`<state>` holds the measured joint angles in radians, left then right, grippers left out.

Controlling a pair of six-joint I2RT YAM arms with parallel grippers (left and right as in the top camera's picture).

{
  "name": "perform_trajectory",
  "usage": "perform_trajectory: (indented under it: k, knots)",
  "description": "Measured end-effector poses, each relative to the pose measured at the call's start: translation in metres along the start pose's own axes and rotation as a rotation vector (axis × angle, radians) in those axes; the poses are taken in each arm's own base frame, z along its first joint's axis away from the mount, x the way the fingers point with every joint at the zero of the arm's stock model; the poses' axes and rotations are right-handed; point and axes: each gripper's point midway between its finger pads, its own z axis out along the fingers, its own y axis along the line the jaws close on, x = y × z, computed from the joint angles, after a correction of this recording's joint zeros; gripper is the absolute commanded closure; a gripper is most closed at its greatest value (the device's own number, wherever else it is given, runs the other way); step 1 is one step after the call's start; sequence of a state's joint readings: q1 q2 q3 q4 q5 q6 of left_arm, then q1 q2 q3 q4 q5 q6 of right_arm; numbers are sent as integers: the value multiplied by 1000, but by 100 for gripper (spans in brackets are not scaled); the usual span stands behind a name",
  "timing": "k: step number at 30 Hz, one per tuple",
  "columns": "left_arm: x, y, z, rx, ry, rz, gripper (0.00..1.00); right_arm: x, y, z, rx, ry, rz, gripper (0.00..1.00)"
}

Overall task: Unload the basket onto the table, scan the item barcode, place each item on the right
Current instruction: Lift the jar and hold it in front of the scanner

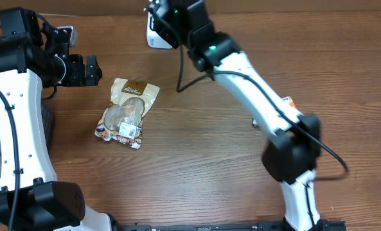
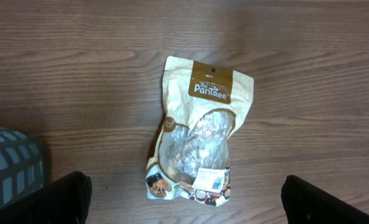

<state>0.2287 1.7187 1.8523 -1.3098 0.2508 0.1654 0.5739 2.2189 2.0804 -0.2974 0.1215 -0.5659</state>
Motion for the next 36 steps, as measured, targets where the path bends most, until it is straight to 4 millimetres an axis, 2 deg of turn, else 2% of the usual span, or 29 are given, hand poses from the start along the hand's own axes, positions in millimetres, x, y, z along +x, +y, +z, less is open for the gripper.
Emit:
perform_trajectory:
  k: [3,6,11,19,27,36]
  knots:
    - [0,0,0,0,0,0,0,24,-2,35,72,-13,-88,58]
    - [0,0,0,0,0,0,0,41,-6,56,121,-28,-145,55]
    - [0,0,0,0,0,0,0,52,-13,74,176,-60,-248,53]
    - [0,0,0,0,0,0,0,66,-5,86,154,-58,-475,47]
    - [0,0,0,0,0,0,0,68,-8,86,160,-46,-686,46]
    - [0,0,0,0,0,0,0,72,-6,87,148,-28,-771,46]
